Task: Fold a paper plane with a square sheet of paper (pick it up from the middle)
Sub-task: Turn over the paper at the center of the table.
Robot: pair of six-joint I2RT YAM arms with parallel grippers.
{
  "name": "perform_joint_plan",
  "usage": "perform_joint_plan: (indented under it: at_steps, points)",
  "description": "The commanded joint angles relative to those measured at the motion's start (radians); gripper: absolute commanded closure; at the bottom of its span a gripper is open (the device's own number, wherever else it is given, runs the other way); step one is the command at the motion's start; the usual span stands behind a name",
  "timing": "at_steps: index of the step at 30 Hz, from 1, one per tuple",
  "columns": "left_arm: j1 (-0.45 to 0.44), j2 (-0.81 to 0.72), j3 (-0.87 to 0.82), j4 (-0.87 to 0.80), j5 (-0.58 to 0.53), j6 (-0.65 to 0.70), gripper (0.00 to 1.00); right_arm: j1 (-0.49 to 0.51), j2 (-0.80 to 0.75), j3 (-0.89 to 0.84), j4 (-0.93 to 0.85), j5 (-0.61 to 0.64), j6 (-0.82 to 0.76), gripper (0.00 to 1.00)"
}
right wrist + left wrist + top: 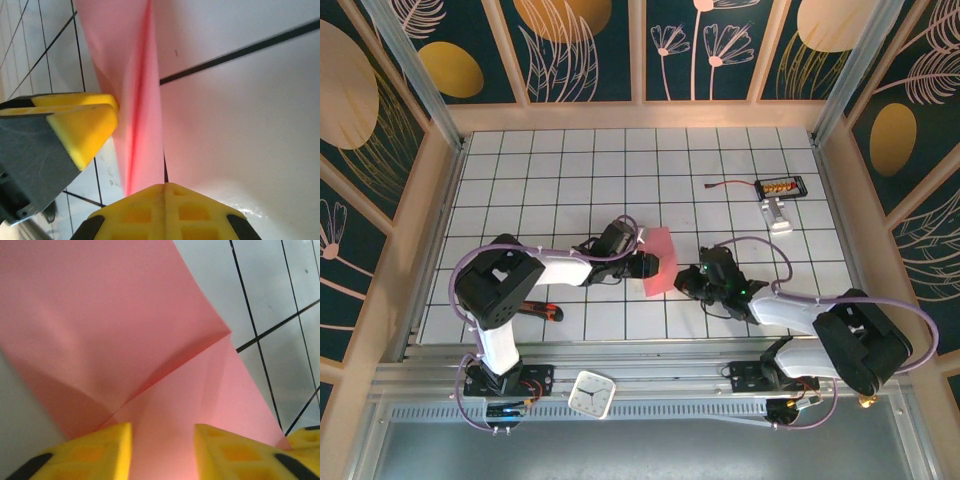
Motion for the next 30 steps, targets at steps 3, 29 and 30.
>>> perform_joint_plan:
  at_steps: [3, 29, 30]
  points:
    - [0.006, -0.184, 0.037, -0.012, -0.03, 0.03, 0.43, -0.052, -0.044, 0.186, -0.343, 0.126, -0.284, 1.0]
    - [0.209, -0.329, -0.014, -0.13, -0.038, -0.085, 0.4, 0.315, 0.22, 0.488, -0.546, 0.148, -0.679, 1.0]
    - [0.209, -0.323, -0.015, -0.123, -0.022, -0.095, 0.41, 0.314, 0.217, 0.473, -0.53, 0.137, -0.685, 1.0]
